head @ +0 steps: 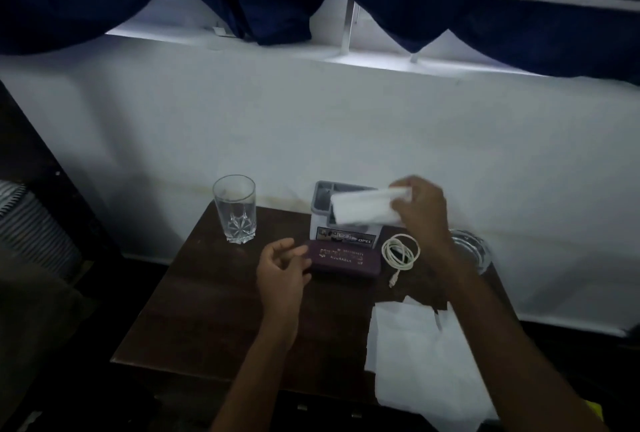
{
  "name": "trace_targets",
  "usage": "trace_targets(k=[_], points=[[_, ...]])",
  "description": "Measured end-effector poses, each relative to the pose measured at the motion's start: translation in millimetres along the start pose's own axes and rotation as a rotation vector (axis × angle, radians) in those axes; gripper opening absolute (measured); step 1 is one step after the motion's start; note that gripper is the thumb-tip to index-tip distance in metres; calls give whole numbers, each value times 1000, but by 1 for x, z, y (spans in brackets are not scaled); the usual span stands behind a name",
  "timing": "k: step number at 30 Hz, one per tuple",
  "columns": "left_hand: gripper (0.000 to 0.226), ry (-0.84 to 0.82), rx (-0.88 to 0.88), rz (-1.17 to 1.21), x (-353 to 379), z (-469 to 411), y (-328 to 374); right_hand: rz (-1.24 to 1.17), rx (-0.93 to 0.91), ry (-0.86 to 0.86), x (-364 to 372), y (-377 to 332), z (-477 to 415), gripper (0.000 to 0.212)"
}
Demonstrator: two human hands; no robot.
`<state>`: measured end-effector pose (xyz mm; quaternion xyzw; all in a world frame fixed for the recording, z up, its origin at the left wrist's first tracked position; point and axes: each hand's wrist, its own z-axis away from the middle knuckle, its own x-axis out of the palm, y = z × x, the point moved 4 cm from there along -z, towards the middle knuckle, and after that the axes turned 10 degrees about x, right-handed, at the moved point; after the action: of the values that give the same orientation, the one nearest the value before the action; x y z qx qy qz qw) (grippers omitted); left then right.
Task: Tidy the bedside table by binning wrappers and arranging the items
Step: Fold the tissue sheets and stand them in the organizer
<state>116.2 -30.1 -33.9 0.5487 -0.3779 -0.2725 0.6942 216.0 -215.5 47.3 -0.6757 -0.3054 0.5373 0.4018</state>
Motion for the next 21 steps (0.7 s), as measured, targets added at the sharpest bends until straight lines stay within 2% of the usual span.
trace_targets(k=[2,4,7,9,12,15,18,21], points=[[18,-10,-52,14,1,1,0,176,-158,88,1,-29,-27,29],[14,-33,-119,31,3,1,-1,368,-294,99,12,-50,-48,30],[14,-71,-172,36,5,1,-1,695,-500,40,42,-63,-66,35],[17,-80,-190,26,6,1,-2,858,-568,-51,60,-59,-73,38],[17,-80,-215,21,5,0,-2,1031,-588,-179,79,-47,-78,42],[17,-84,-225,14,5,1,-2,1103,-573,-258,90,-35,-79,47],[18,-102,-231,3,6,2,-2,1108,-506,-328,95,-23,-81,49],[17,-114,-237,-5,6,3,-1,1019,-446,-312,84,-26,-79,51]])
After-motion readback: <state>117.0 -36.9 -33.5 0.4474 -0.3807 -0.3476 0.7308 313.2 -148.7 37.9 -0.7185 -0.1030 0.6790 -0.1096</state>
